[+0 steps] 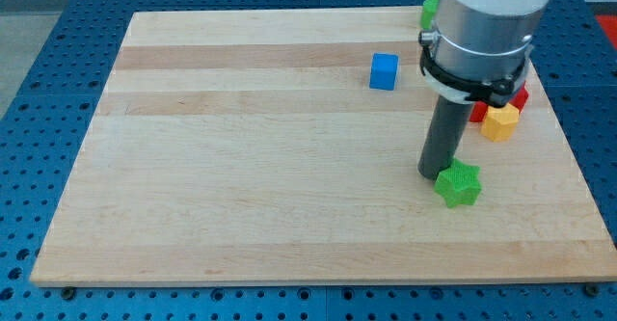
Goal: Push the green star vertical to the blue cube
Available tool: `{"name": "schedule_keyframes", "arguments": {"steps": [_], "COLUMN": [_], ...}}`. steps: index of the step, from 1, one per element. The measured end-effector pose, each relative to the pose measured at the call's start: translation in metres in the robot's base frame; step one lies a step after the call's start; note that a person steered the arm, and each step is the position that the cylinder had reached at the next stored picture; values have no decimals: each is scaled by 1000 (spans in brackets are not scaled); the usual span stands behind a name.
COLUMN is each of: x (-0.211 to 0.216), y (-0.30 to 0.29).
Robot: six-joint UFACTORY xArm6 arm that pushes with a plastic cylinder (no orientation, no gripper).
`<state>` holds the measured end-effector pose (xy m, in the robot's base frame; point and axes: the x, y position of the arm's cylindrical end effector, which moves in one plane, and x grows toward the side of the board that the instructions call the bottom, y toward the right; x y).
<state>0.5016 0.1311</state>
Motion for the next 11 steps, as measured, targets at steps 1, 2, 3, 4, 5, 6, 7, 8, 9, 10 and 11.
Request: {"name": "schedule_keyframes", "arguments": {"steps": [1, 2, 3, 4, 5, 6, 7, 8, 9, 10, 11], "x": [-4, -4, -12, -18, -10, 3, 17, 36, 50, 65, 62], "y": [9, 11, 11, 24, 56, 58, 53, 40, 20, 4, -15]}}
